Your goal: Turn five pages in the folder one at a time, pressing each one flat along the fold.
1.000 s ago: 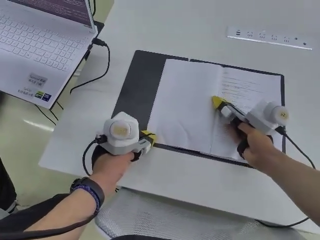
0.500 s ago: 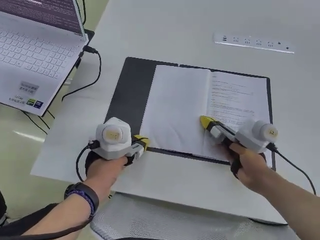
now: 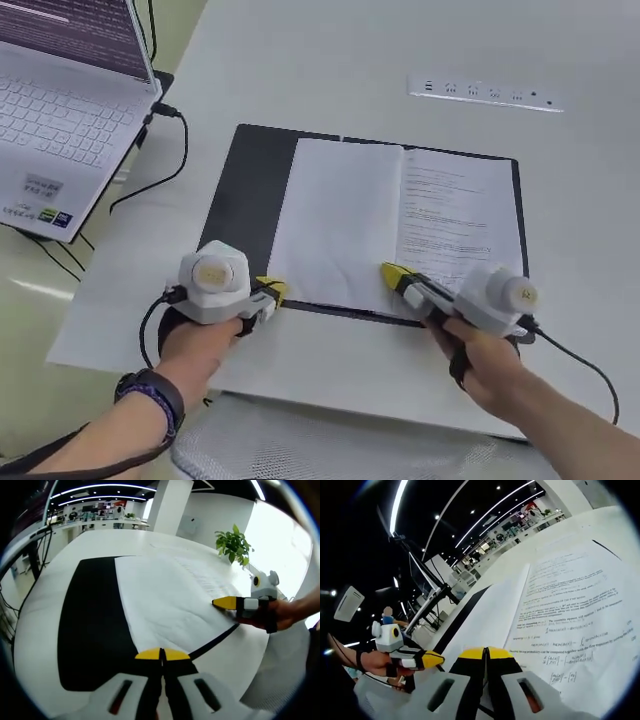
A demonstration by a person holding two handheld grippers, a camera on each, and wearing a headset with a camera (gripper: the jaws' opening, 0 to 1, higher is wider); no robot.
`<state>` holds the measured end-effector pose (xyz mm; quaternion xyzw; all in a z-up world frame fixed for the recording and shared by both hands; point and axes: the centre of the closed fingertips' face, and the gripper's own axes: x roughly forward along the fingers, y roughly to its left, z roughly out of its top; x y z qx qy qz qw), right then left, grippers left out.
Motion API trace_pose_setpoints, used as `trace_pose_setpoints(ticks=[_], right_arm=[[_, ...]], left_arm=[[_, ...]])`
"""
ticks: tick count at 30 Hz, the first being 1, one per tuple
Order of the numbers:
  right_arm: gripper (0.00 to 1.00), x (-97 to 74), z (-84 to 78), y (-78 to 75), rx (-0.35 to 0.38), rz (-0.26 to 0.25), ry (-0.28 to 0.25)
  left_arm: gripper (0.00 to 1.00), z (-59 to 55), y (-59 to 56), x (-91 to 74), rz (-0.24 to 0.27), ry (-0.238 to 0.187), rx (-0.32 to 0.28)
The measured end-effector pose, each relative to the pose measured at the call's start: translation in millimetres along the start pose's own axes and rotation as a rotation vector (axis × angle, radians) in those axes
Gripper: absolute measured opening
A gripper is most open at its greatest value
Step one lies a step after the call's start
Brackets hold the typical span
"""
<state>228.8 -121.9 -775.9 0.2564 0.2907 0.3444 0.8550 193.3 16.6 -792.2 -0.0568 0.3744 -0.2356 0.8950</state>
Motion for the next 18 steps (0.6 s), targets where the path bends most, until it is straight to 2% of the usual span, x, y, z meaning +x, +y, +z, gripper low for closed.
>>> trace_pose_setpoints(ticks=[11, 15, 18], right_arm=[[0.00, -12.3, -14.5, 5.9, 0.016, -0.008, 0.013], [0.00, -18.8, -21.9, 7.7, 0.020, -0.029, 0.010], [0.00, -20.5, -22.8, 8.1, 0.045, -0.024, 0.011]], left_arm=[[0.00, 0.5, -0.2, -0.1, -0.006, -0.002, 0.009], [0.00, 0.5, -0.7, -0.2, -0.011, -0.002, 0.011], [0.00, 0.4, -1.0, -0.3, -0.011, -0.004, 0.012]])
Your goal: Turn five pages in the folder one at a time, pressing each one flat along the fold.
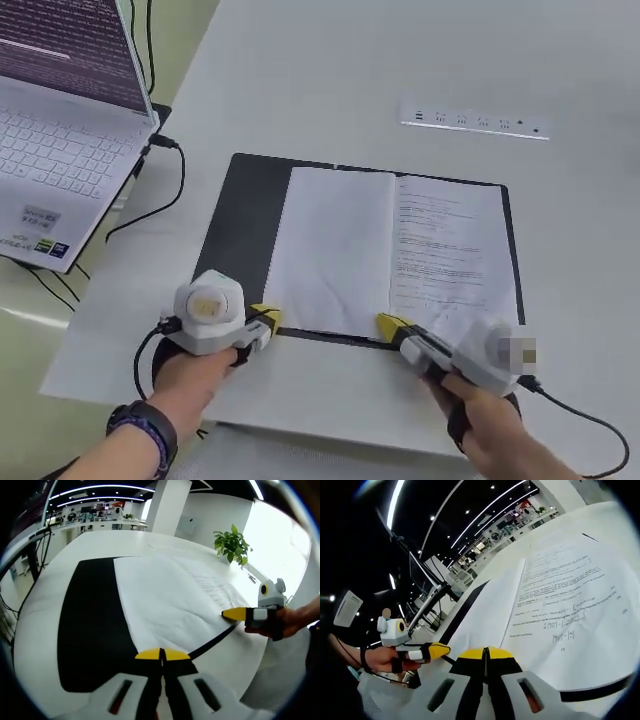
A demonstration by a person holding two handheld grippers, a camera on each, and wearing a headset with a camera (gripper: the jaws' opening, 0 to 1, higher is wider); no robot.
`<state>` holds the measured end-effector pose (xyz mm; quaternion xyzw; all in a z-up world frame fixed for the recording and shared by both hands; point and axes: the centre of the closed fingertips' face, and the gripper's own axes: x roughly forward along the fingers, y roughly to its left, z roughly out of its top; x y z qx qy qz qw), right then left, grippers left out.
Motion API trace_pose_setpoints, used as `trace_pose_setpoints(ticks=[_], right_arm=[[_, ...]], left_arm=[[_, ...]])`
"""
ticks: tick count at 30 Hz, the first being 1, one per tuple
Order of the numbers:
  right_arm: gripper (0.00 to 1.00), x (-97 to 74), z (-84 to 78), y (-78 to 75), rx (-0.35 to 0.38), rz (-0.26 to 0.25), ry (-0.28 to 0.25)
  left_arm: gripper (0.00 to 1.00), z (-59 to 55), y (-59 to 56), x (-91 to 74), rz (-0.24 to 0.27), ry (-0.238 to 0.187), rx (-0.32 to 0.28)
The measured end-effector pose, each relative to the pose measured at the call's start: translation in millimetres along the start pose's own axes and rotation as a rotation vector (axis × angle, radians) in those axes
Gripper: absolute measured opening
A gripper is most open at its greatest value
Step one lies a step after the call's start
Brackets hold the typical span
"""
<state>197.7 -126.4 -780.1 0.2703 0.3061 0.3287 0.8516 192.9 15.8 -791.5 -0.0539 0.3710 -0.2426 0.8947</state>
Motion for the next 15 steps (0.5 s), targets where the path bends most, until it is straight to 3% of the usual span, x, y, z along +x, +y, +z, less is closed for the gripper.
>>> trace_pose_setpoints(ticks=[7, 10, 15], right_arm=[[0.00, -0.2, -1.6, 0.6, -0.008, -0.011, 0.032], [0.00, -0.8, -2.0, 1.2, 0.022, -0.017, 0.036], [0.00, -4.2, -3.3, 3.1, 0.020, -0.018, 0.057]], left_arm=[[0.00, -0.5, -0.2, -0.5, 0.001, -0.002, 0.008], [0.00, -0.5, -0.2, -0.9, 0.003, -0.004, 0.011], [0.00, 0.0, -0.5, -0.7, -0.010, 0.017, 0.037]])
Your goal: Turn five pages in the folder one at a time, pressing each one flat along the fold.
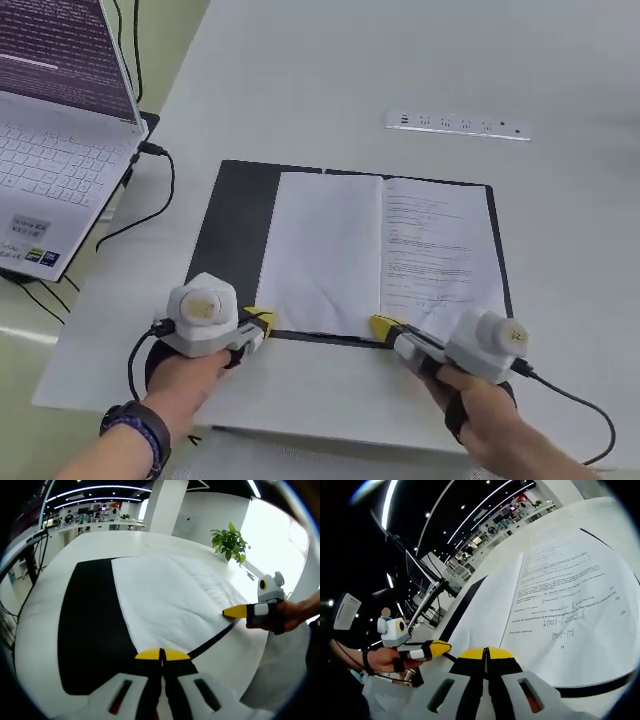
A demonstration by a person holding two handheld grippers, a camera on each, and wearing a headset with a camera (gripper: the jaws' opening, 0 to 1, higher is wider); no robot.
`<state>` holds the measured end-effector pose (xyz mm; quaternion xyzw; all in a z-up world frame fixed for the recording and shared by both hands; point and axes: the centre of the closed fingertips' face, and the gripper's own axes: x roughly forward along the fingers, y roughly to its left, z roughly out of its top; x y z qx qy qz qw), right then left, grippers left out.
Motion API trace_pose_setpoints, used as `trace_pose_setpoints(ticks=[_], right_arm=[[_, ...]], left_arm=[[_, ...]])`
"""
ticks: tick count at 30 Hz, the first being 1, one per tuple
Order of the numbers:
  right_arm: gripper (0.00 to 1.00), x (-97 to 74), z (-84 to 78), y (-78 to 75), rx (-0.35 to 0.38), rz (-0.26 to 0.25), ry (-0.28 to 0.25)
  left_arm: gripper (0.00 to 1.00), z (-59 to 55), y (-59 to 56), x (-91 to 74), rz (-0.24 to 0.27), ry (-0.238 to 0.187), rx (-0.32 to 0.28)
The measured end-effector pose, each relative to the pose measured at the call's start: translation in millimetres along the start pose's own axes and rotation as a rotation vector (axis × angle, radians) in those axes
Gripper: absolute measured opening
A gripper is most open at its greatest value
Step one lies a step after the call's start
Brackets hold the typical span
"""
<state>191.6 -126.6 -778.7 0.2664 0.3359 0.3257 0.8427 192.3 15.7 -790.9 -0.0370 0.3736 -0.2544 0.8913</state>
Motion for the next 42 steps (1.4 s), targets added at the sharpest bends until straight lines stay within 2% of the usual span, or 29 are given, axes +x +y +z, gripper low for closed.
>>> trace_pose_setpoints(ticks=[5, 7, 10, 12, 15, 18, 23, 26, 29, 35, 42], right_arm=[[0.00, -10.8, -3.7, -0.9, -0.014, -0.017, 0.034], [0.00, -17.4, -5.1, -0.9, -0.030, -0.025, 0.056], [0.06, -27.1, -2.9, 1.7, -0.062, -0.021, 0.065], [0.09, -34.4, -0.6, -1.7, -0.082, -0.033, 0.068], [0.13, -46.6, 7.1, -9.5, -0.100, -0.054, 0.054], [0.16, -56.4, 14.7, -15.2, -0.110, -0.072, 0.033], [0.26, -75.9, 31.4, -25.1, -0.117, -0.102, -0.020], [0.30, -88.1, 38.9, -31.2, -0.161, -0.128, -0.017], [0.32, -98.0, 44.4, -35.6, -0.247, -0.148, 0.014], [0.37, -115.4, 63.2, -38.1, -0.240, -0.155, -0.035], [0.43, -127.7, 70.6, -36.4, -0.259, -0.154, -0.065]], left_arm=[[0.00, 0.4, -1.0, -0.1, 0.017, 0.025, 0.010], [0.01, 0.4, -4.4, -0.8, 0.007, 0.037, 0.007], [0.05, 0.4, -8.9, -1.2, -0.009, 0.069, 0.052], [0.08, 3.6, -10.8, -2.3, -0.013, 0.079, 0.061], [0.14, 13.7, -12.2, -6.4, -0.012, 0.068, 0.073], [0.18, 25.9, -19.5, -13.5, -0.022, 0.050, 0.095], [0.25, 36.4, -27.5, -19.9, -0.036, 0.033, 0.139], [0.27, 42.1, -32.2, -26.7, -0.038, 0.022, 0.162], [0.30, 44.9, -34.0, -30.8, -0.043, 0.017, 0.181], [0.36, 53.5, -40.1, -42.8, -0.044, -0.001, 0.188], [0.40, 59.2, -41.4, -55.3, -0.033, -0.022, 0.197]])
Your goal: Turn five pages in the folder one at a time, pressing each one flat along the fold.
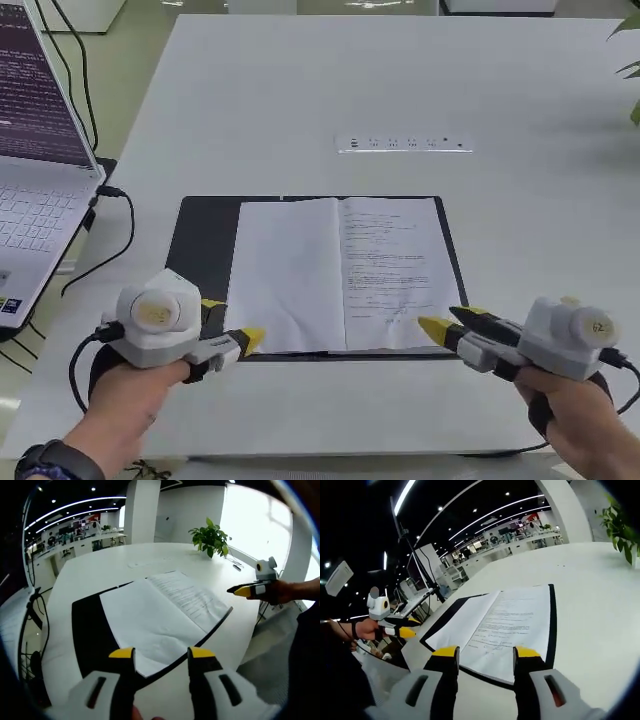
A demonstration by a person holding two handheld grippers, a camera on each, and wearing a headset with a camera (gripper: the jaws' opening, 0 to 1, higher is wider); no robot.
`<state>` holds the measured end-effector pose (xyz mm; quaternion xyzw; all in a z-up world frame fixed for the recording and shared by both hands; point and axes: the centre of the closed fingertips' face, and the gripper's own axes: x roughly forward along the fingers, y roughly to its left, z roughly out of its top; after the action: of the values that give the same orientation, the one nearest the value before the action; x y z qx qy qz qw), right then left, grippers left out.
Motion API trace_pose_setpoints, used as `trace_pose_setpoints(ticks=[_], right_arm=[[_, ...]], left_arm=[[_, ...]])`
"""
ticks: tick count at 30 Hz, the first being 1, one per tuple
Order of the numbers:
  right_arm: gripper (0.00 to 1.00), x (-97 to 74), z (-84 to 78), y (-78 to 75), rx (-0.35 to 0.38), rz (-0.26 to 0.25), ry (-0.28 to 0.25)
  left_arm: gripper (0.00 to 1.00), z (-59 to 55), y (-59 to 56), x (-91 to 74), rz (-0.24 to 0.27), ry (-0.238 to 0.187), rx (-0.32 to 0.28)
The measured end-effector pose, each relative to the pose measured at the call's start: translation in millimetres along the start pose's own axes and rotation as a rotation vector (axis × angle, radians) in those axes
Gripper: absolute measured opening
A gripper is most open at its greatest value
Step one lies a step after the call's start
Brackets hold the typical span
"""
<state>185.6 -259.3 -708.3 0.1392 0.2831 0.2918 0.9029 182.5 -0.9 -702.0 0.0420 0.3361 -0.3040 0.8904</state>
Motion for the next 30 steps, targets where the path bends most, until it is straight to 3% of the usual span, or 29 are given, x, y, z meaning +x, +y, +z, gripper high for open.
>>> trace_pose_setpoints(ticks=[7, 15, 18, 22, 25, 30], right_arm=[[0.47, -10.2, -1.1, 1.4, -0.040, -0.003, 0.012], [0.60, -27.6, 8.7, 4.1, -0.040, -0.014, -0.019], [0.61, -34.3, 12.2, 4.4, -0.033, -0.021, -0.035], [0.67, -38.7, 8.5, 7.0, -0.068, -0.021, -0.029], [0.70, -39.9, 0.1, 11.7, -0.120, -0.020, 0.012], [0.72, -38.7, -5.0, 17.6, -0.106, -0.006, 0.017]], left_arm=[[0.45, 6.2, -0.1, -11.9, 0.007, -0.022, 0.000], [0.54, 9.9, -2.4, -19.6, 0.027, -0.034, -0.010], [0.59, 11.9, -9.2, -23.6, 0.022, -0.046, -0.034], [0.64, 13.5, -15.2, -26.3, 0.021, -0.063, -0.045], [0.67, 12.8, -16.6, -25.3, 0.022, -0.069, -0.058], [0.69, 14.8, -21.2, -23.1, 0.018, -0.073, -0.070]])
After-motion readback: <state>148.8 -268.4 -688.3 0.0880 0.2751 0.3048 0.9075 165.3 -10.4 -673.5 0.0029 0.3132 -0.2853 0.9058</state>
